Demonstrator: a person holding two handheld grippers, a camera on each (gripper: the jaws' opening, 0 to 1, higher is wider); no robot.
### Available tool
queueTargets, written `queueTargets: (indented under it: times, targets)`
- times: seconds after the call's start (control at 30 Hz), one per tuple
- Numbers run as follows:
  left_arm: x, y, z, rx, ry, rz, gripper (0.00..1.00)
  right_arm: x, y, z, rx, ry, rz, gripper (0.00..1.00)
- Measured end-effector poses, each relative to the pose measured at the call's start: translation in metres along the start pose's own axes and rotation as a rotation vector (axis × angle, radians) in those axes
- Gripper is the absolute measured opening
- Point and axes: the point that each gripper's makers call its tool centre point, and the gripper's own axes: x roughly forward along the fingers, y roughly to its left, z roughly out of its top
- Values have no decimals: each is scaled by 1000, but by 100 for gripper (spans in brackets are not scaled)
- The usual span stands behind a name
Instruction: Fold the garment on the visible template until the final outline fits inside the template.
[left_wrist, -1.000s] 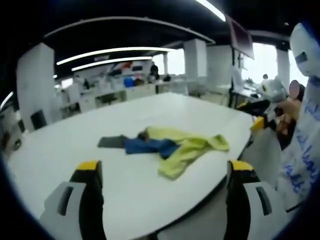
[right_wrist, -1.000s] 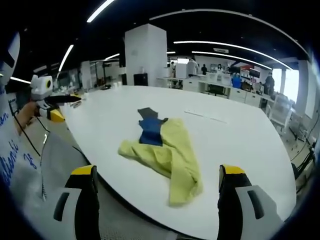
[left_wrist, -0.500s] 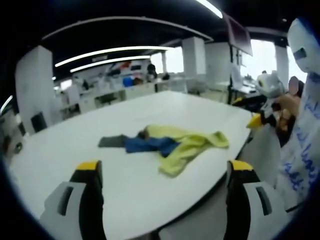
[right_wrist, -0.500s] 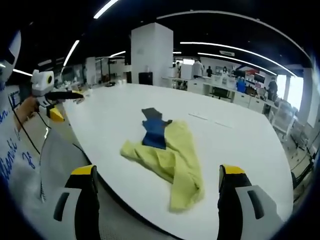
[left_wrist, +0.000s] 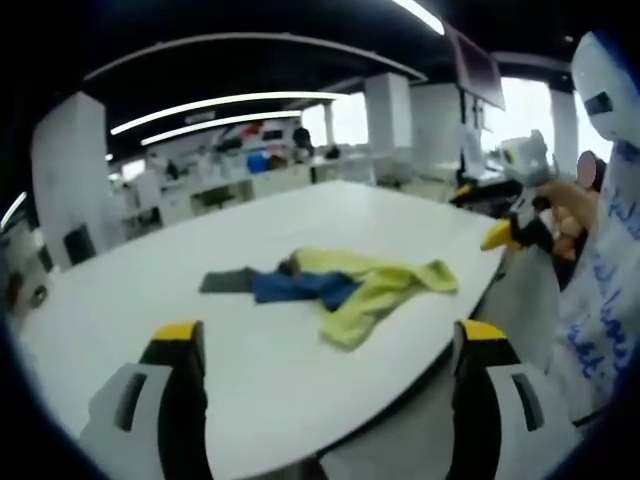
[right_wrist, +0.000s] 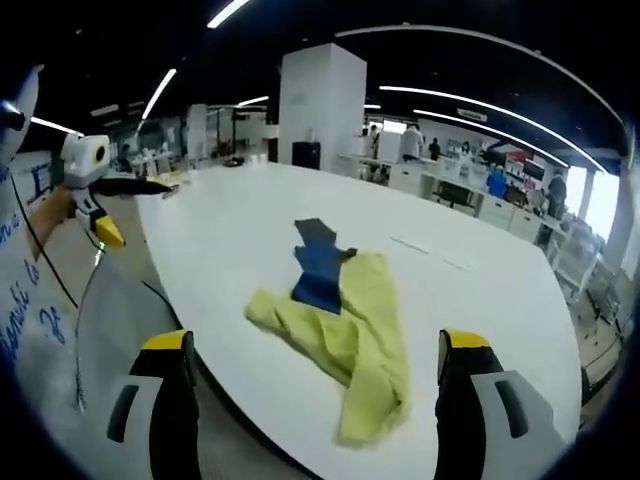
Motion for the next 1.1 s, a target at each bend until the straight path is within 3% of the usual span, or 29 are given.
queueTargets:
  times: [0.4,0.6,1.1]
  targets:
    - [-7,4,-1,-10,-13,13,100,30,16,28,-12,-37,90,100]
    - [-9,4,-2,-9,-12,5,99,46,25,38,-22,-39,134,95]
    - [-11,6,-6,-15,-5,2,97,92,26,44,-97,3,194,83]
